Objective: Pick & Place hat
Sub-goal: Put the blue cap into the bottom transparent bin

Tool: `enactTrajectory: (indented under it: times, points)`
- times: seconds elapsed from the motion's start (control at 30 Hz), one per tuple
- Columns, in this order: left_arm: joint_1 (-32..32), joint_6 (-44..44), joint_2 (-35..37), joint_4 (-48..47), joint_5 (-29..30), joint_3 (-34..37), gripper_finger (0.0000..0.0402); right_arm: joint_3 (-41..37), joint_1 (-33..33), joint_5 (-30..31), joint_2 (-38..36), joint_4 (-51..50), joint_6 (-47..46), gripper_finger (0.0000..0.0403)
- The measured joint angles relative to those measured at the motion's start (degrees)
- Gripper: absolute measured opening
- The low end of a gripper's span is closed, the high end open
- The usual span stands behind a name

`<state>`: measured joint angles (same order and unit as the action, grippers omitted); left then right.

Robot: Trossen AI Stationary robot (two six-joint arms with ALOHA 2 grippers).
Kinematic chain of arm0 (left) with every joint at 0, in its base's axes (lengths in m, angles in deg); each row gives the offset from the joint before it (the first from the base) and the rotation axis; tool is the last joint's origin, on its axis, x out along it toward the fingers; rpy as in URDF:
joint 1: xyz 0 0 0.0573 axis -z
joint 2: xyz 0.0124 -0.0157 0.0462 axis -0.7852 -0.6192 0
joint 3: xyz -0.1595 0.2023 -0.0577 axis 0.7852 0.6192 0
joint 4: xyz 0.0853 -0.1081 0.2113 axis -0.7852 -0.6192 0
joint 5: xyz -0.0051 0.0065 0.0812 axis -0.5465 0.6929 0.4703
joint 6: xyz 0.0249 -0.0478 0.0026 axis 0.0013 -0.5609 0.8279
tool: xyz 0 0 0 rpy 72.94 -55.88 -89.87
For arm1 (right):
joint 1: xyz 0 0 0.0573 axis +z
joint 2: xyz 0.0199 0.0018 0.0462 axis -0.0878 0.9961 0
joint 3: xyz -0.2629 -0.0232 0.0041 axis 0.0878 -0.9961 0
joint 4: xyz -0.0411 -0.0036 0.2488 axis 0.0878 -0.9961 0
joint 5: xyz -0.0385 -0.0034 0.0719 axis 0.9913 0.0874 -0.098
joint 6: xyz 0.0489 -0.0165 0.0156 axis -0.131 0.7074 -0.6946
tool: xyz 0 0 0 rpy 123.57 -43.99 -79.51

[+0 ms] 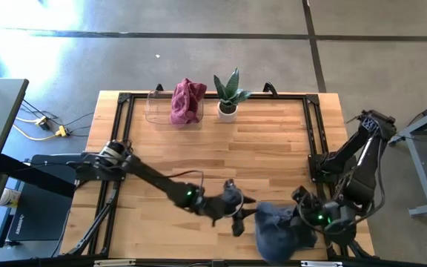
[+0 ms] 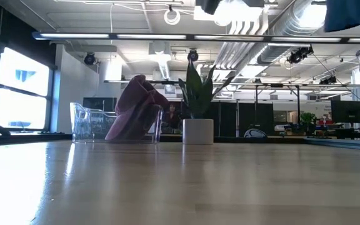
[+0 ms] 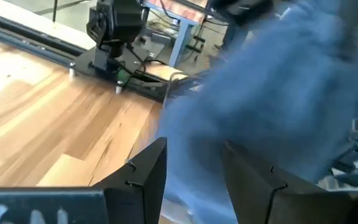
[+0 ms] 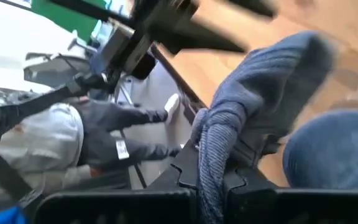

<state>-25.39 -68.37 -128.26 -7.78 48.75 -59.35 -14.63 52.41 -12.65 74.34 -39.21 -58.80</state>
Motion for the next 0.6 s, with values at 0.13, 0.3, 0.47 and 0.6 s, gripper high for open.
enactTrajectory:
  times: [0.13,0.3,0.47,0.6]
  points:
    - [-3.33,-0.25,-1.89,4.49,-4.40,0.00,0.0147,0.02,1.37,-1.81,0.09,-1.46,-1.97,0.0000]
    - [-6.03,-3.46,-1.94,0.17,-9.21,-0.09,0.0145,0.00,1.78,-4.81,-1.55,-9.77,-5.31,0.0000]
    - [-4.93,-3.15,4.96,-10.36,-9.38,0.12,0.0111,0.00,1.38,-4.53,-5.63,-15.71,-5.07,0.0000]
    - [-1.95,0.42,8.16,-10.79,-8.35,-0.23,0.0076,0.00,1.48,-4.14,-9.24,-20.38,-4.58,0.0000]
